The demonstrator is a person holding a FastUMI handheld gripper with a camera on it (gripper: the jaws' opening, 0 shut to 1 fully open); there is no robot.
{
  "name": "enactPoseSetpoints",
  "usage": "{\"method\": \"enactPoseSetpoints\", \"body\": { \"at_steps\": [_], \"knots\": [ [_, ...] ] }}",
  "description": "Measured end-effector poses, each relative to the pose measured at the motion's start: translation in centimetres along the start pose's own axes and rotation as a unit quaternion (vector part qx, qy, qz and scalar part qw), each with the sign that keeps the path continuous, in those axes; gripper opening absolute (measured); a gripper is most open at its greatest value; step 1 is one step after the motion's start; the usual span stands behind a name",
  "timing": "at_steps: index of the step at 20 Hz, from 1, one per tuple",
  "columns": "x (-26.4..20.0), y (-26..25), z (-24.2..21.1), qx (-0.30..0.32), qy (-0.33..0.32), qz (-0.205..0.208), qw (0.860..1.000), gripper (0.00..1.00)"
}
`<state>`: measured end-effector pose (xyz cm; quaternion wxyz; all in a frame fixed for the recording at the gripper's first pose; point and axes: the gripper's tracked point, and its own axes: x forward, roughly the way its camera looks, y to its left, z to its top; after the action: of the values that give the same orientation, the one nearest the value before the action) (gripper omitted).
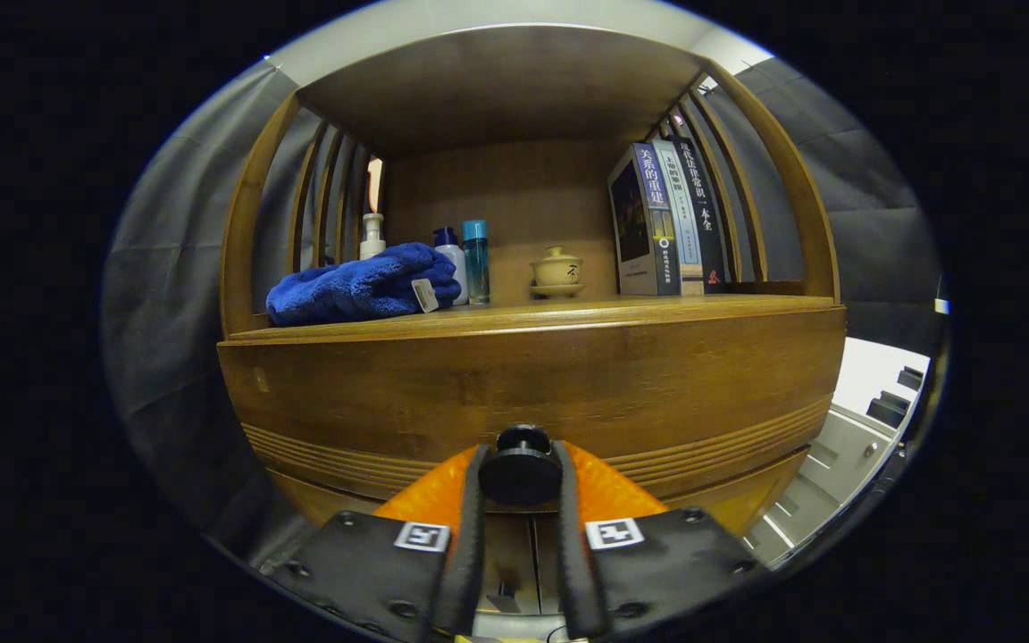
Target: Pull open the drawer, take out the items inside it, and place them on the countertop above the cabinet.
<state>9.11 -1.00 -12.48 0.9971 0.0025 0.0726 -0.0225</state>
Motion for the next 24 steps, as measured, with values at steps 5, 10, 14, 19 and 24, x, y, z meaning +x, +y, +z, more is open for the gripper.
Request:
{"method": "enactPoseSetpoints", "body": {
  "at_steps": [5, 10, 14, 19, 24],
  "knots": [
    [-0.7, -0.3, 0.2, -0.011, -0.001, 0.003, 1.0, 0.34],
    [-3.1, -0.2, -0.2, 0.0, 0.013, 0.006, 1.0, 0.34],
    [-6.2, -0.2, -0.4, 0.004, 0.015, 0.009, 1.0, 0.34],
    [-10.7, 0.0, -1.0, 0.004, 0.022, 0.009, 1.0, 0.33],
    [-14.3, 0.2, -1.5, -0.012, 0.03, 0.014, 0.999, 0.33]
  ]
}}
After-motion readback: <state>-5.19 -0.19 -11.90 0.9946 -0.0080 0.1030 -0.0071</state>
